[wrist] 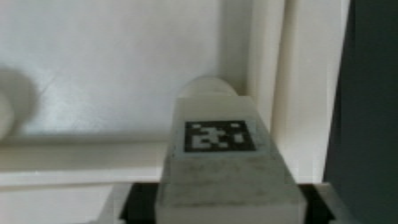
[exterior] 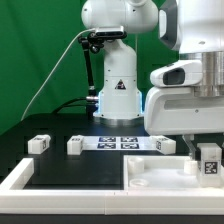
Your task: Assemble one leg
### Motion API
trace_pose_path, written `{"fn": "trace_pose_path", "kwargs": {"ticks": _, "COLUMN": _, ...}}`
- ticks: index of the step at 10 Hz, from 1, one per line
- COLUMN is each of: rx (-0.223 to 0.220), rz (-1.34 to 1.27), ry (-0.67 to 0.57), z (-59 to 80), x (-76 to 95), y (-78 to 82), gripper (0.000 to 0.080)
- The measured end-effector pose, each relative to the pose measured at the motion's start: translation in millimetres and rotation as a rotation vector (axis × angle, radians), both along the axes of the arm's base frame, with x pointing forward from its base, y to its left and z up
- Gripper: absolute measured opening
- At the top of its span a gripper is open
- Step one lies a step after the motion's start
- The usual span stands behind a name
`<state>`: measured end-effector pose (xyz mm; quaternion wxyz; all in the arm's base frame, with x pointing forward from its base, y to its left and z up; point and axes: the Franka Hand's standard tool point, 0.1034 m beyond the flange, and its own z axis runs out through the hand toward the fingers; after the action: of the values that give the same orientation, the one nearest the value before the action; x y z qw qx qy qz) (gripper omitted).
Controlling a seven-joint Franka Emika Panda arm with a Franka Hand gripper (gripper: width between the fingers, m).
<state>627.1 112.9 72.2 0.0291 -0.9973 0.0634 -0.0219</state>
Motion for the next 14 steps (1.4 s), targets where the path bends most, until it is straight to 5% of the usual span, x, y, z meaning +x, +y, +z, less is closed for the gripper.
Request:
{"fn": "trace_pose_path", "kwargs": {"ticks": 5, "rx": 0.021, "rz": -0.791, "ry": 0.029, "z": -1.5, "x": -2.6, "y": 6.4, "gripper": 0.0291}}
{"fn": "trace_pose_path", "kwargs": {"ticks": 9, "rx": 0.064, "rz": -1.177, "ry": 0.063, "z": -1.5, "x": -2.7, "y": 4.9, "gripper": 0.0291}}
{"fn": "trace_pose_path", "kwargs": {"ticks": 11, "rx": 0.063, "rz": -1.142, "ry": 0.063, "z": -1.7, "x": -2.5, "y": 4.5, "gripper": 0.0364}}
{"fn": "trace_pose_path", "kwargs": {"ticks": 13, "rx": 0.061, "rz": -1.055, "ry": 0.056, "z": 0.4, "x": -0.4, "y": 3.2, "gripper": 0.0616}}
{"fn": "trace_pose_path", "kwargs": {"ticks": 14, "rx": 0.047, "rz": -0.924, "ry": 0.047, "z": 0.3, "x": -0.7, "y": 4.2, "gripper": 0.0639}}
